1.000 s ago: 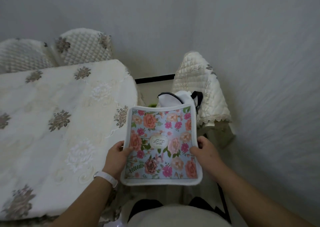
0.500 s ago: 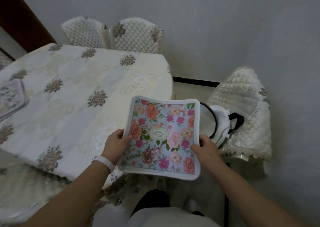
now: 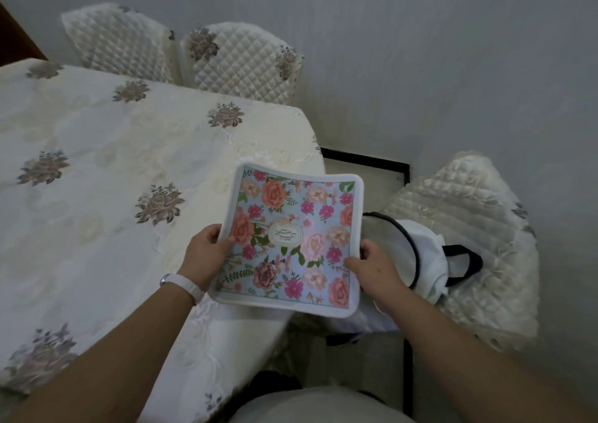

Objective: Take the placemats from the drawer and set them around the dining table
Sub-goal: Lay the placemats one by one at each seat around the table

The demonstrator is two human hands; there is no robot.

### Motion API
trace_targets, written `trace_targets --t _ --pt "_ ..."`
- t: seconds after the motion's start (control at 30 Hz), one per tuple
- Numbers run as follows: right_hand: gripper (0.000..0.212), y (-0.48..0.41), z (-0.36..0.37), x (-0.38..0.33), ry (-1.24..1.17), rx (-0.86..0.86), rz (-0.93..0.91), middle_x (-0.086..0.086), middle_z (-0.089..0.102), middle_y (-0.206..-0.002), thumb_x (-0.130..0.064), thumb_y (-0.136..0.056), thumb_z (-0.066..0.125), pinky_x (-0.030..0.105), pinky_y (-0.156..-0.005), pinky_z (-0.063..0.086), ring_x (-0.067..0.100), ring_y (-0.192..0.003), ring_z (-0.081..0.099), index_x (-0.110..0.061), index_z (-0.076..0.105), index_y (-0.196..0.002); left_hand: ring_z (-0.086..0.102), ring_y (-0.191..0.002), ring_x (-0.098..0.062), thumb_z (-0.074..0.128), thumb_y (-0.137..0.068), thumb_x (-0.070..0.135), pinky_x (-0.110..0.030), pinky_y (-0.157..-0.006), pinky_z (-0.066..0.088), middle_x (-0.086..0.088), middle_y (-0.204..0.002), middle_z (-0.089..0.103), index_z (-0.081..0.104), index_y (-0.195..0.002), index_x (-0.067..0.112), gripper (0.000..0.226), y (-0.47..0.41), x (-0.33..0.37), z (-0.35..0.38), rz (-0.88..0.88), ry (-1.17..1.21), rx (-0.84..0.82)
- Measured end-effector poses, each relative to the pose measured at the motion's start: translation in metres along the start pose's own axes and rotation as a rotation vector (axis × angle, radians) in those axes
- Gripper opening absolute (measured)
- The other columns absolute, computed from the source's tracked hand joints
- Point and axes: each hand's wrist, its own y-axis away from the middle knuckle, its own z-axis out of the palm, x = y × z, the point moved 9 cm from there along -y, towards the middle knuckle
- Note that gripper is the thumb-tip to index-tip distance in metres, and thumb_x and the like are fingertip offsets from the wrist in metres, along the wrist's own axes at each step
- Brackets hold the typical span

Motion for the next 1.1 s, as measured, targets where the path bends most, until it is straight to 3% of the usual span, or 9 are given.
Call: trace_targets --t 0.1,0.33,0.43,0.53,0.67,0.8,0.9,1.1 --pt "0.009 -0.015 0.010 -0.007 0.071 0.040 0.013 -0.002 0.072 -0.095 -0.014 -0.092 0.062 0.027 -0.058 0.058 0.011 -0.076 0.073 -0.019 0.058 -0.098 0.070 -0.067 -0.009 0.065 -0.087 0.017 -0.025 -0.057 0.052 0.010 -0.081 0.073 0.068 -0.083 0.033 0.017 -0.028 -0.002 -0.006 0.003 -0.032 -0.001" --pt "0.007 -0.045 0.026 -0.012 0.094 0.076 0.047 0.002 0.071 -0.096 -0.012 -0.093 0.061 0.032 -0.064 0.058 0.016 -0.081 0.072 -0.017 0.058 -0.097 0.068 -0.061 -0.002 0.065 -0.087 0.020 -0.014 -0.047 0.049 0.014 -0.075 0.072 0.068 -0.083 0.034 0.015 -0.064 -0.007 -0.014 -0.023 -0.058 -0.019" --pt "0.008 -0.061 0.038 -0.011 0.117 0.054 0.055 0.001 0.072 -0.097 -0.011 -0.092 0.061 0.028 -0.062 0.057 0.014 -0.080 0.072 -0.015 0.062 -0.099 0.069 -0.067 -0.007 0.066 -0.086 0.020 -0.023 -0.055 0.052 0.012 -0.081 0.072 0.069 -0.083 0.034 0.014 -0.079 -0.014 -0.020 -0.042 -0.081 -0.018" --pt "0.012 -0.078 0.056 -0.009 0.099 0.020 0.079 0.002 0.073 -0.101 -0.010 -0.092 0.060 0.036 -0.072 0.061 0.018 -0.085 0.072 -0.015 0.063 -0.102 0.069 -0.076 -0.015 0.066 -0.086 0.018 -0.030 -0.068 0.055 0.006 -0.087 0.073 0.070 -0.087 0.031 0.013 -0.093 -0.019 -0.029 -0.061 -0.104 -0.018" --pt "0.019 -0.094 0.079 -0.008 0.072 -0.024 0.116 0.007 0.071 -0.106 -0.008 -0.092 0.060 0.046 -0.081 0.060 0.024 -0.092 0.071 -0.011 0.061 -0.110 0.067 -0.063 -0.003 0.065 -0.086 0.015 -0.018 -0.051 0.050 0.010 -0.082 0.071 0.069 -0.083 0.032 0.017 -0.107 -0.020 -0.042 -0.080 -0.120 0.006" --pt "0.010 -0.108 0.087 -0.011 0.121 -0.019 0.126 0.008 0.069 -0.104 -0.011 -0.090 0.062 0.048 -0.075 0.061 0.025 -0.089 0.070 -0.015 0.059 -0.099 0.069 -0.071 -0.010 0.066 -0.085 0.016 -0.022 -0.057 0.051 0.011 -0.082 0.072 0.070 -0.086 0.032 0.017 -0.122 -0.026 -0.049 -0.115 -0.127 0.013" --pt "0.012 -0.116 0.092 -0.008 0.182 -0.030 0.149 0.006 0.067 -0.103 -0.015 -0.089 0.062 0.051 -0.076 0.060 0.028 -0.091 0.069 -0.017 0.056 -0.099 0.069 -0.064 -0.002 0.067 -0.082 0.017 -0.019 -0.055 0.051 0.019 -0.073 0.072 0.070 -0.078 0.039 0.023 -0.128 -0.031 -0.053 -0.123 -0.135 0.017" --pt "0.010 -0.123 0.098 0.000 0.232 -0.017 0.165 0.005 0.067 -0.097 -0.017 -0.087 0.062 0.047 -0.078 0.060 0.021 -0.084 0.067 -0.017 0.057 -0.096 0.074 -0.073 -0.015 0.071 -0.082 0.020 -0.032 -0.068 0.059 0.004 -0.083 0.076 0.074 -0.092 0.028 0.012 -0.140 -0.051 -0.060 -0.169 -0.053 0.043"
